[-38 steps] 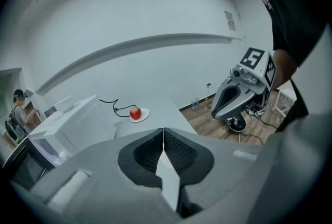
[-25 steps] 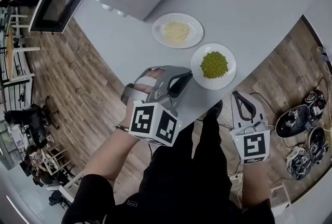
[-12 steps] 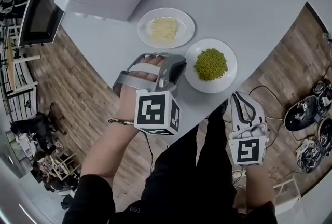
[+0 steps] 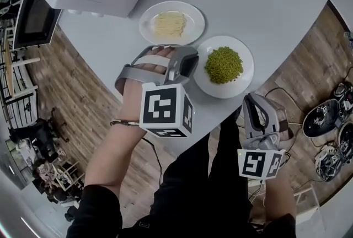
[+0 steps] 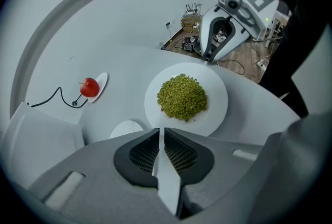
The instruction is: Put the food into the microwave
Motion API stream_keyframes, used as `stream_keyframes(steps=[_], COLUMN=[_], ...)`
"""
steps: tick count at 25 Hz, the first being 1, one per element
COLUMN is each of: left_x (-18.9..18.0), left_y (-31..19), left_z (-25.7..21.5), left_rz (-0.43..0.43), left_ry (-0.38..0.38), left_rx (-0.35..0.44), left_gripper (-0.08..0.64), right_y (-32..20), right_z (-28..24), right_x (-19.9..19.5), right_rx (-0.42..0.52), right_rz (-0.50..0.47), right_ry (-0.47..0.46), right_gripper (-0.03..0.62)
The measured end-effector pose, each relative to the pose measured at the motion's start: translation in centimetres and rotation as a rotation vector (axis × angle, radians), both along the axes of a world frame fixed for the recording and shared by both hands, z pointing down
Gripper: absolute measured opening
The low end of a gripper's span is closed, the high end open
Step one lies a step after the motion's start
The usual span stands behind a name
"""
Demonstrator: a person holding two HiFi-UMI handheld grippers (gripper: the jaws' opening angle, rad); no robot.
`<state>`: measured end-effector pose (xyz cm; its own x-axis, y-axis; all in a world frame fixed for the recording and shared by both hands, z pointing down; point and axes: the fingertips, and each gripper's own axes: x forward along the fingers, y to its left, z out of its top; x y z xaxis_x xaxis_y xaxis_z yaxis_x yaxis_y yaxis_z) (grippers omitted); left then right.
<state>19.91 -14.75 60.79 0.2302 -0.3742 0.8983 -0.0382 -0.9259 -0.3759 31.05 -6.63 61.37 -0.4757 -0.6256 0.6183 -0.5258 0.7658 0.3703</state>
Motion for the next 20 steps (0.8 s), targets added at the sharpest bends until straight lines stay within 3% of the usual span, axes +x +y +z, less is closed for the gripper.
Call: stream_keyframes(steps=[7,15,20], left_x=[0.8,2.5,3.5], left_y=[-1.3,-2.2,-3.4], left_z=[0.0,0.2,0.0], left_rz=[-0.010,-0.049,-0.014], left_ry=[0.021,0.064,0.020], left_rx=[-0.052,-0.159,-0.179], left_gripper=[0.014,0.046,0.074], right_y=[-0.3,-0.1,0.1], right_z=[0.4,0.4,0.4], right_x=[-0.3,-1.2,-1.6], right_rx=[0.091,0.287,0.352], right_rz=[-0.083,-0.259,-0.328], right_ry=[0.103,0.310,0.359], right_gripper=[0.052,0.052,0.052])
